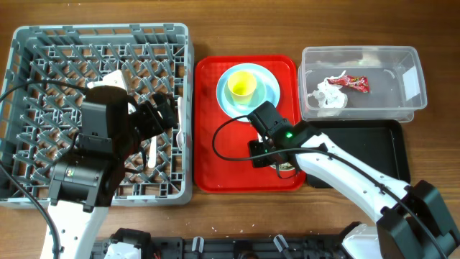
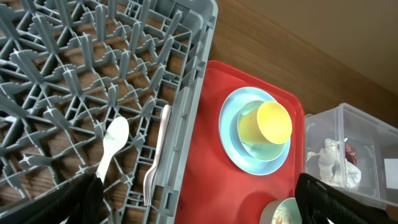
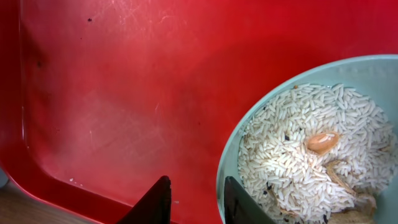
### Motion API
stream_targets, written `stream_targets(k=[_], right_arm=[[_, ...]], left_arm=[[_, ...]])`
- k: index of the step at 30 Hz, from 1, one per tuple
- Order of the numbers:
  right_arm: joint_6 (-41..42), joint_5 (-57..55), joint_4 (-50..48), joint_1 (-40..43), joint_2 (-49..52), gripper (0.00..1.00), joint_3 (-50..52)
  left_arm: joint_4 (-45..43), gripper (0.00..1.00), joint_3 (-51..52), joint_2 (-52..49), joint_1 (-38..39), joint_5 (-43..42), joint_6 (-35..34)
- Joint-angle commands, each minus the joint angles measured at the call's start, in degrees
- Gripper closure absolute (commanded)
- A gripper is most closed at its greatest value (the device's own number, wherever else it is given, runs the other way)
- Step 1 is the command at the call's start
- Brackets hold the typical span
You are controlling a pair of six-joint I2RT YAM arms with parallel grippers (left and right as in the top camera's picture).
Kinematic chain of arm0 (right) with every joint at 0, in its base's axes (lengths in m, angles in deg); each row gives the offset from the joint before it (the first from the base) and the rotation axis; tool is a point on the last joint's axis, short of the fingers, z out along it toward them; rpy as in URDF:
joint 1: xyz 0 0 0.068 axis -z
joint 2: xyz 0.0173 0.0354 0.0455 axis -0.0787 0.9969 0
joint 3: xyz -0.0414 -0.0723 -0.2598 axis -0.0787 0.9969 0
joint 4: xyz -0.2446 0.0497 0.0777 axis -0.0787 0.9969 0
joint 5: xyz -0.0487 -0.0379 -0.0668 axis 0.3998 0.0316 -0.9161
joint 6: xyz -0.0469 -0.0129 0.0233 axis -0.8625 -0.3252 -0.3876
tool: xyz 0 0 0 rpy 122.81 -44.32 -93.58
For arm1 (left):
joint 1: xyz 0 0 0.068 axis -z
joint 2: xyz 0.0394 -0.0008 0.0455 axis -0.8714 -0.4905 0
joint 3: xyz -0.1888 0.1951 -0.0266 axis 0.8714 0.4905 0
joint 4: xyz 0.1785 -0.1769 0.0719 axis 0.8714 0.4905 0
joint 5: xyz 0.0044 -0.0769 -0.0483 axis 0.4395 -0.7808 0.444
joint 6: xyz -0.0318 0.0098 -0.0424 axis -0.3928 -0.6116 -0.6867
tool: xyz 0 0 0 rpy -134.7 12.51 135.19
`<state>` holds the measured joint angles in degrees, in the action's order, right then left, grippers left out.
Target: Sort waste into correct bins and load items into the dishwasher rack
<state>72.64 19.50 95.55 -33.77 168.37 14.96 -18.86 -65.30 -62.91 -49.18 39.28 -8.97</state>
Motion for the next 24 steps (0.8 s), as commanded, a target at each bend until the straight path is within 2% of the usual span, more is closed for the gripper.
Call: stream_targets(k=[1,8,15,16,24], right_arm=[[1.66,-1.14,0.44,-0.13,0.55,0.76,0.83],[1.64,-1.16,0.55,-0.13,0.55,0.76,2.54],[1.64,-1.11,0.55,-0.13,0.52,0.90,2.60],[1.64,-1.11,0.55,-0.13,0.52,0.96,2.60],[1.64,-1.11,0.52,-0.11,0.52,0.95,2.60]], left_arm=[[-0.11,0.00,-0.79,0.04,-0.37,0.57,0.31],[-0.11,0.00,-0.81,0.04,-0.37,0.57,0.31],[-0.11,0.00,-0.81,0.04,-0.37,0.57,0.31],[-0.11,0.00,-0.81,0.04,-0.37,0.57,0.31],[-0.11,0.00,-0.81,0.04,-0.37,0.57,0.31]])
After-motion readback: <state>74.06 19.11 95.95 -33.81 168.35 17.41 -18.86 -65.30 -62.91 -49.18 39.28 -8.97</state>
